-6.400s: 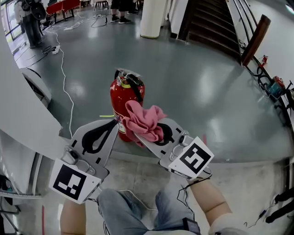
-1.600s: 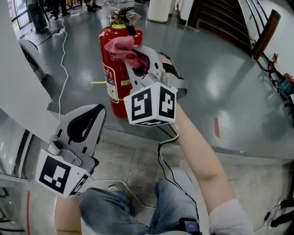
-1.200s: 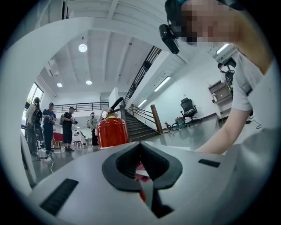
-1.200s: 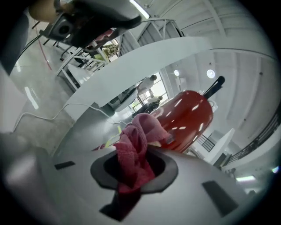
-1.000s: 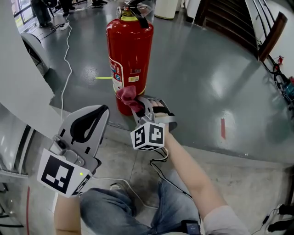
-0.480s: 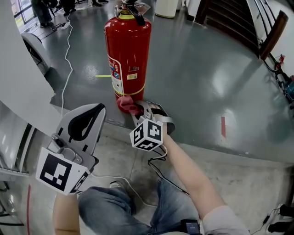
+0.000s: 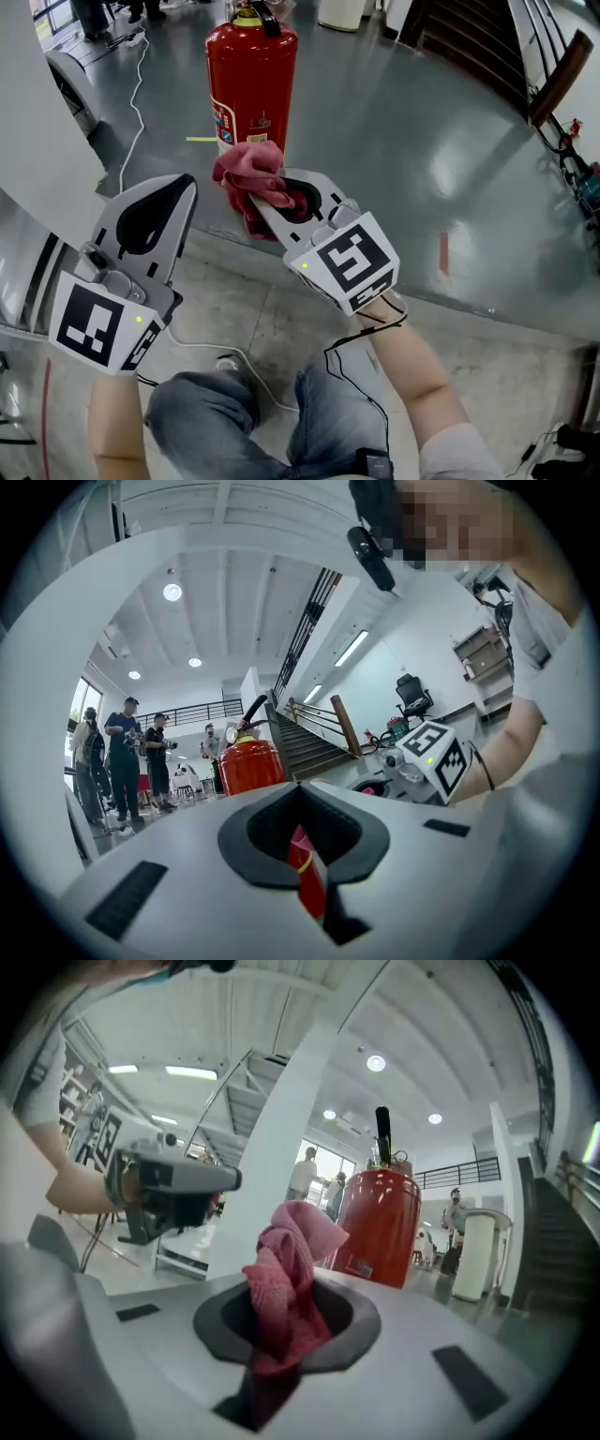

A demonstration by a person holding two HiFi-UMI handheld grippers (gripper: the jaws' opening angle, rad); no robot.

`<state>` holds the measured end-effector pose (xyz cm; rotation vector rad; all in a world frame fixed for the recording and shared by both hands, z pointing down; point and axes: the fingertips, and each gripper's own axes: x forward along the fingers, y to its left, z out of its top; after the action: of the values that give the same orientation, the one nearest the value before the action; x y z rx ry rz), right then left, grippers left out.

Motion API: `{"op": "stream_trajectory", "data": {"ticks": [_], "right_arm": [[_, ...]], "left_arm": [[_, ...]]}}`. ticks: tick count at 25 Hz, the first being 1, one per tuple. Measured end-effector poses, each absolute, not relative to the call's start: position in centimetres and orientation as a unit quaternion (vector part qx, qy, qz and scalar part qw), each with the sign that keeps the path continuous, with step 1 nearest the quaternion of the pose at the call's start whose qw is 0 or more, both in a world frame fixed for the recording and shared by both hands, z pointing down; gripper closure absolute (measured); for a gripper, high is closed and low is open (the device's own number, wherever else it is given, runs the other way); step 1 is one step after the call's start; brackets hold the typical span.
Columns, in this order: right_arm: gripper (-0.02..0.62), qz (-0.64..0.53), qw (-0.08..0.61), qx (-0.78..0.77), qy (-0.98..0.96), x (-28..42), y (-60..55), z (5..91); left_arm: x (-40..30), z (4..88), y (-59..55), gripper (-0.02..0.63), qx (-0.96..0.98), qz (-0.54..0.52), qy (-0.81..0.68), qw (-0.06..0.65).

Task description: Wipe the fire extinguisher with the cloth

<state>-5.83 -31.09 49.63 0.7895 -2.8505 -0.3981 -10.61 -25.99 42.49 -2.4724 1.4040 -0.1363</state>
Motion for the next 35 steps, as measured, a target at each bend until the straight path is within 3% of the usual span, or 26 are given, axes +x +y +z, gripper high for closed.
{"op": "stream_trajectory", "data": {"ticks": [9, 18, 35], "right_arm": [[0.534, -0.076, 0.027, 0.229, -0.97, -6.1, -30.1, 40.2], [0.534, -0.03, 0.027, 0.245, -0.969, -5.4, -28.9, 30.1], [0.534, -0.017, -0.006, 0.244, -0.97, 2.2, -15.4, -1.7]], "left_arm": [[-10.3, 37.2, -29.6, 0.597, -0.877, -0.054, 0.457, 0.134], [-10.3, 26.8, -29.8, 0.597, -0.889, -0.05, 0.443, 0.108], [-2.9, -4.6, -15.3, 0.597, -0.886, -0.01, 0.448, 0.122]]}}
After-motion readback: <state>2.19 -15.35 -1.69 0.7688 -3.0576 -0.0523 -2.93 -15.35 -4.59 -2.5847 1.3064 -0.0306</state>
